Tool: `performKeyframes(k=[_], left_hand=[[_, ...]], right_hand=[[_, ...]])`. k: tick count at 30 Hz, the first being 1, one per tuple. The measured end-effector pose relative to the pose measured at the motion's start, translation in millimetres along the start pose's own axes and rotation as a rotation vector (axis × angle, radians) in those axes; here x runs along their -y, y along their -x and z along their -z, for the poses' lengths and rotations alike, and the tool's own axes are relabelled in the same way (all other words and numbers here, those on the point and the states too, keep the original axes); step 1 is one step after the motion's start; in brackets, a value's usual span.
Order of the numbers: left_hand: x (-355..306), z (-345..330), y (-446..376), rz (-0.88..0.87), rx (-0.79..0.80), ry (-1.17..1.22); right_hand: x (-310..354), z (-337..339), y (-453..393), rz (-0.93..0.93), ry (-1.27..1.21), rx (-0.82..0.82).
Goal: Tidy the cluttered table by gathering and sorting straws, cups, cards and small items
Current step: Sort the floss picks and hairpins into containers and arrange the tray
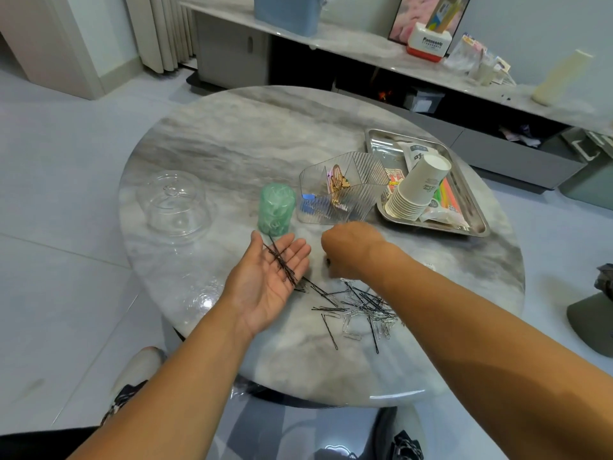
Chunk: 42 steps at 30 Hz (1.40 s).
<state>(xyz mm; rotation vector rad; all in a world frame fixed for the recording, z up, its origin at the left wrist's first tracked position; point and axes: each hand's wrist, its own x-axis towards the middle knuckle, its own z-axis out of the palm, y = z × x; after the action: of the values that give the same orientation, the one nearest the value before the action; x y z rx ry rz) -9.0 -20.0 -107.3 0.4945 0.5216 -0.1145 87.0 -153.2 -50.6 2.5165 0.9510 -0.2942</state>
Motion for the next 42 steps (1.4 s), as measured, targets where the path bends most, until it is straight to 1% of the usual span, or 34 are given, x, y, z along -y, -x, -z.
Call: performKeyframes(k=[2,4,6,7,8,14,16,19,22,27,29,31,32,34,36,38,40,41,42], left_hand=[[-3,-5,1,0.004,0.011,-0.015],[-5,-9,0,0.008,0.013,-0.039],[-4,-11,-1,0.018,0.010,-0.062],[-3,-11,-1,0.022,0.006,-0.066],[-3,-10,-1,0.025,0.004,-0.066],[3,-10,-3,0.045,0.005,-0.046],[4,-13,-3,0.051,0.022,-0.040],[4,-15,-2,0.051,0.047,-0.031],[5,-14,-3,0.045,0.061,-0.026],[5,-12,-3,0.031,0.097,0.017],[3,-10,-3,0.031,0.084,0.048],[-3,-7,-5,0.011,0.049,0.086],[-11,-3,-7,-0.015,0.019,0.097],[-29,6,-12,-0.084,-0.054,0.114],[-49,13,-16,-0.152,-0.130,0.112],[-62,18,-18,-0.203,-0.189,0.098],[-66,22,-18,-0.218,-0.224,0.074],[-65,24,-18,-0.214,-0.236,0.061],[-64,27,-18,-0.209,-0.245,0.054]], right_hand=[[-9,-2,1,-0.092,-0.208,-0.008],[-22,-2,2,-0.189,-0.577,-0.034],[-33,-1,6,-0.237,-0.965,-0.088],[-37,-1,8,-0.251,-1.104,-0.103],[-40,-1,11,-0.260,-1.212,-0.100],[-36,-5,20,-0.281,-1.681,0.012],[-30,-4,20,-0.282,-1.763,0.072],[-18,2,20,-0.261,-1.728,0.118],[-8,10,20,-0.242,-1.666,0.096],[-5,22,20,-0.223,-1.649,0.082],[-5,25,19,-0.248,-1.655,0.023],[-8,25,17,-0.289,-1.617,-0.094],[-9,24,16,-0.299,-1.544,-0.150],[-7,16,13,-0.268,-1.289,-0.200],[3,3,10,-0.160,-0.929,-0.205],[19,-10,6,0.004,-0.623,-0.223],[36,-21,4,0.186,-0.493,-0.238],[42,-25,4,0.231,-0.453,-0.238],[46,-29,3,0.233,-0.416,-0.241]])
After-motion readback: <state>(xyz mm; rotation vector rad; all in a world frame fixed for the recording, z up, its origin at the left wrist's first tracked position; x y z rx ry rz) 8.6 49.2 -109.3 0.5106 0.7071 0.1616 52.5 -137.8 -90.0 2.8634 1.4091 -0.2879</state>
